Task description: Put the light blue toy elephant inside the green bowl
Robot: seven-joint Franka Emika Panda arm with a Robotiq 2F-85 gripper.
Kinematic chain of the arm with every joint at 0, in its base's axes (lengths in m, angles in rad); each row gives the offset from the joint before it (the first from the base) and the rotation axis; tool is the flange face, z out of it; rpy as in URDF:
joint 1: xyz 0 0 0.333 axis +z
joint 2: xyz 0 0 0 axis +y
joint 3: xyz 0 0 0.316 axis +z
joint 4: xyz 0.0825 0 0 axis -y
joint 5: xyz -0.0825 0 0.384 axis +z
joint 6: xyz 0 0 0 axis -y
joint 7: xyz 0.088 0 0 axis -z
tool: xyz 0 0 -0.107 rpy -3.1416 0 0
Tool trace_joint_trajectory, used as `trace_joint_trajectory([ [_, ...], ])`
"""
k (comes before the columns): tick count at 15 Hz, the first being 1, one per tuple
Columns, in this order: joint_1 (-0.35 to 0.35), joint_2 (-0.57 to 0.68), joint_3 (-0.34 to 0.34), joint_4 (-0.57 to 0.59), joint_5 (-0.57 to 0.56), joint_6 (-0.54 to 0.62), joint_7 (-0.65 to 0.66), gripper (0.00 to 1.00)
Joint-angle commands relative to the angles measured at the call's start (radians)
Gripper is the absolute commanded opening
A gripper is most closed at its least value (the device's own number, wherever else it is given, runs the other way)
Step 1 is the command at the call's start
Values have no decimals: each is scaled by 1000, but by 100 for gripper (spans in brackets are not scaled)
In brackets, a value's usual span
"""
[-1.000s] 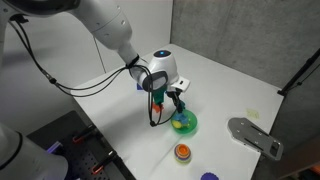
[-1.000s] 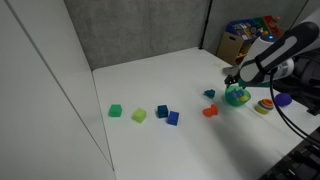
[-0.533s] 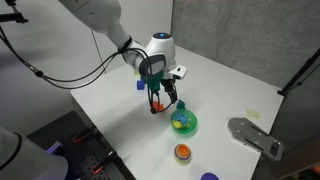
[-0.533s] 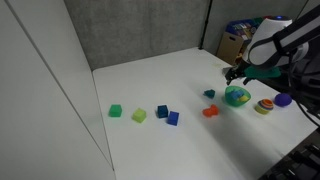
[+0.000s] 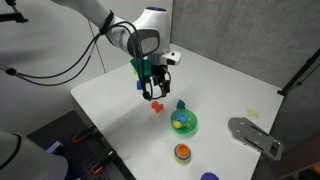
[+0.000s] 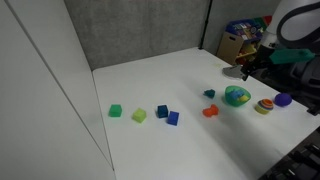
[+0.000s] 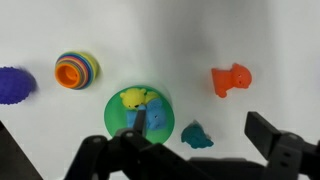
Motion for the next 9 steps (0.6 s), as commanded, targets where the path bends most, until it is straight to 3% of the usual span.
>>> trace_joint_trajectory([
  [1,-58,-161,55,-41,5,-162,-64,100],
  [5,-87,-305,92,-46,-1,-316,-109,100],
  [9,-101,-411,116,-50,-2,-399,-164,100],
])
